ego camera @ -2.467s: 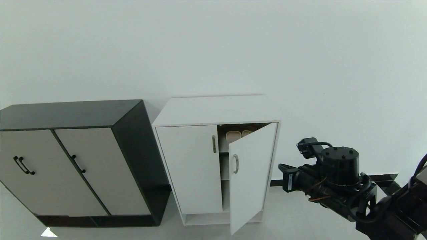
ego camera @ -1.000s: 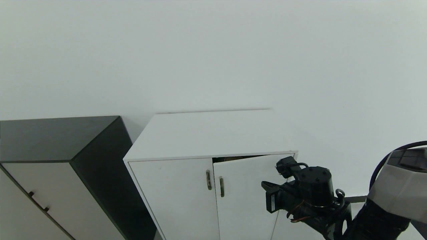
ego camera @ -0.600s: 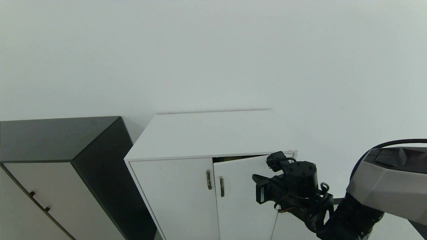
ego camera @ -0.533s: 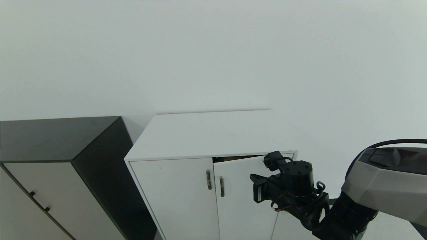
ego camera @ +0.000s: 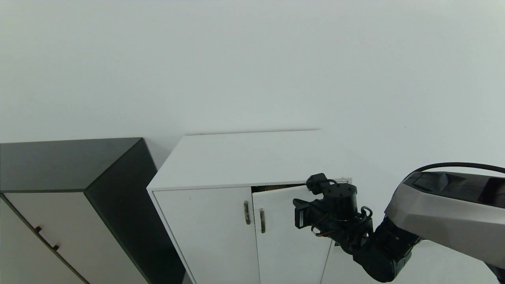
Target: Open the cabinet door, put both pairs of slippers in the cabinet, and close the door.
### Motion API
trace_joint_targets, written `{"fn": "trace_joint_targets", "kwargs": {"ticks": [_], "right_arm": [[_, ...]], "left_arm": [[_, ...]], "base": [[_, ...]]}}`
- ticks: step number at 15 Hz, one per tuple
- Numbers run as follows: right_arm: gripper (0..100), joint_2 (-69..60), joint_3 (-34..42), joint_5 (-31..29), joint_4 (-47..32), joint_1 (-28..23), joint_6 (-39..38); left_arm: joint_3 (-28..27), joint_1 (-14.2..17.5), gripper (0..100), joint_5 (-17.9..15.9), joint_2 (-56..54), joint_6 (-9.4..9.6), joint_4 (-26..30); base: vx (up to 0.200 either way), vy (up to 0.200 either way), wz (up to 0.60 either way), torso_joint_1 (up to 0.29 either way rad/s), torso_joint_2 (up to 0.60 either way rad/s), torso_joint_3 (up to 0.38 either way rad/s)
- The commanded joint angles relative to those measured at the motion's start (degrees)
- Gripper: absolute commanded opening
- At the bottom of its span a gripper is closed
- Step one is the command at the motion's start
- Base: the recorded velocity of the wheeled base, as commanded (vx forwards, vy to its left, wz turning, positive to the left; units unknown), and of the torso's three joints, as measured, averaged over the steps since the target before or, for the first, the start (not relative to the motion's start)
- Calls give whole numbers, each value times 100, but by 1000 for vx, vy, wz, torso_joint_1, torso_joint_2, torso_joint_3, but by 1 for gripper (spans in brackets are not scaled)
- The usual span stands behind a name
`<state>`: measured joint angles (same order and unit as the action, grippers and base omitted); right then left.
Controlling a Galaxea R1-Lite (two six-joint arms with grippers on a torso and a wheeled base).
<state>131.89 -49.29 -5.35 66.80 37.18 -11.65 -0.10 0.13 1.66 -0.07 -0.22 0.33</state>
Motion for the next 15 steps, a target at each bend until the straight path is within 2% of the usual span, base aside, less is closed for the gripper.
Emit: {"fn": "trace_joint_targets", "kwargs": {"ticks": [1, 15], "right_arm": [[0, 153, -116, -1, -1, -62, -4], [0, 293, -450, -10, -18, -282, -4]], "left_arm": [[1, 4, 0, 1, 7, -4, 2], [1, 4, 0, 1, 7, -4, 2]], "base": [[0, 0, 0, 0, 0, 0], [0, 0, 0, 0, 0, 0]]}}
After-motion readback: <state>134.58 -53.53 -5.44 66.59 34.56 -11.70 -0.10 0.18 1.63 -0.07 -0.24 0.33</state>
